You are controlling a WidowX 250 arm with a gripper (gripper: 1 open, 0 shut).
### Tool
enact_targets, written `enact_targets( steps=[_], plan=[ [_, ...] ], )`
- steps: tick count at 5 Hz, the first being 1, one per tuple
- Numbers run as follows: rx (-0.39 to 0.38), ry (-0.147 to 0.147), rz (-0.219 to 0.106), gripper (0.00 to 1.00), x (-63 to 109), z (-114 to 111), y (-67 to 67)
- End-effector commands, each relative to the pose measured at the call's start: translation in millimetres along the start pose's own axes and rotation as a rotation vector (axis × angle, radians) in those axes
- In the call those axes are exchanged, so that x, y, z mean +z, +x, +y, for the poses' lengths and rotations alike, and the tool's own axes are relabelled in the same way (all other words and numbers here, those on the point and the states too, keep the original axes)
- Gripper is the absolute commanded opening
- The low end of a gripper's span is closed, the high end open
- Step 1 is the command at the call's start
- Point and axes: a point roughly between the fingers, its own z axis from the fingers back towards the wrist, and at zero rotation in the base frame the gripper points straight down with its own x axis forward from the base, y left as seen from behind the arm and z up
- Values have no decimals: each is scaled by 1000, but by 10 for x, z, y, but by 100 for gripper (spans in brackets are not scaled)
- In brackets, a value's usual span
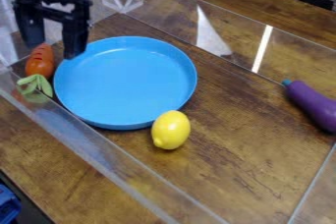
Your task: Remove the carrot from the blue tray and put it on the table
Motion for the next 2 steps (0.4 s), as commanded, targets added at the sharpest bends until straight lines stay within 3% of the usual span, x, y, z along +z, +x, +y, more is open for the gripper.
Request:
enact_targets(
  steps=[1, 2],
  plan=[
    [-62, 8, -72, 100, -10, 150, 150],
    [-162, 6, -83, 100, -78, 237, 315]
  ],
)
